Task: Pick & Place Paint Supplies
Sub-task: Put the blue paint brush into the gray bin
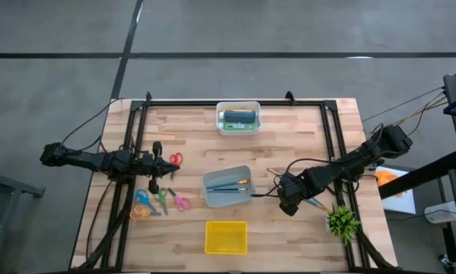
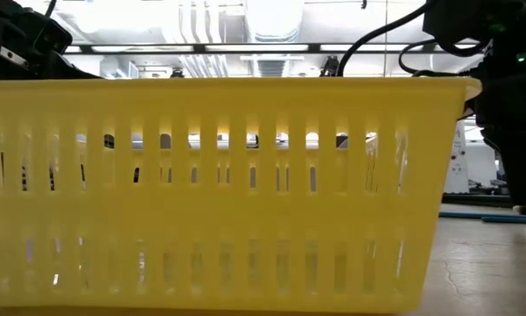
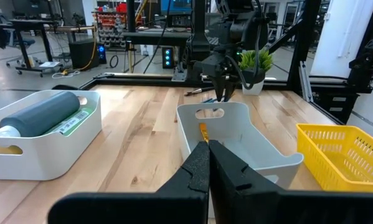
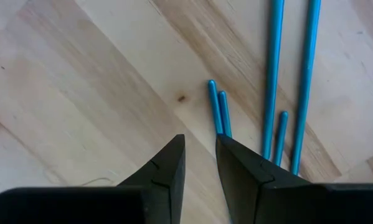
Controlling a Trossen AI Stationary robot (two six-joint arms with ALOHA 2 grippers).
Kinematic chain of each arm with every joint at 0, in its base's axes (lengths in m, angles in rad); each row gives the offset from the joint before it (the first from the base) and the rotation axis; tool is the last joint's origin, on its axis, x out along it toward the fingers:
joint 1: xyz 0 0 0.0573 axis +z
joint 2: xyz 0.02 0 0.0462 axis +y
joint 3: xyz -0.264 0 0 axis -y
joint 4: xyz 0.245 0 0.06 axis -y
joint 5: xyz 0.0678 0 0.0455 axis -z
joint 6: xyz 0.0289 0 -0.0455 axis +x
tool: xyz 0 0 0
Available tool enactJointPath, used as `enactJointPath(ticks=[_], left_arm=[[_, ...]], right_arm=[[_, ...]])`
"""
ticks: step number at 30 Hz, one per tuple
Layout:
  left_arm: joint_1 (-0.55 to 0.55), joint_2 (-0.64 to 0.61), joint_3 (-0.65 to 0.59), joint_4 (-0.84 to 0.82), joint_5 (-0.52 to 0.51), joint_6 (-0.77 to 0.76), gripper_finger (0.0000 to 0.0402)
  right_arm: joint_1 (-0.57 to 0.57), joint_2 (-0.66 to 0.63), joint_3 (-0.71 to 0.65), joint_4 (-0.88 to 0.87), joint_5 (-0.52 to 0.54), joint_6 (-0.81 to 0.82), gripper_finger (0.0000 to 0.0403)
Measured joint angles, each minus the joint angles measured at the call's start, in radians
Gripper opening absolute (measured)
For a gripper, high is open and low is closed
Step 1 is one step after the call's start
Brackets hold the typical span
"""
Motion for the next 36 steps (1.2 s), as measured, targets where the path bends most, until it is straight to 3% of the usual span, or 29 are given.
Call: enactJointPath(ticks=[18, 36], left_arm=[[0.0, 0.0, 0.0, 0.0, 0.0, 0.0, 0.0], [0.0, 0.0, 0.0, 0.0, 0.0, 0.0, 0.0]], right_arm=[[0.0, -0.003, -0.113, 0.16, -0.004, 0.02, 0.0089], [0.0, -0.079, -0.068, 0.089, -0.008, 0.051, 0.0089]])
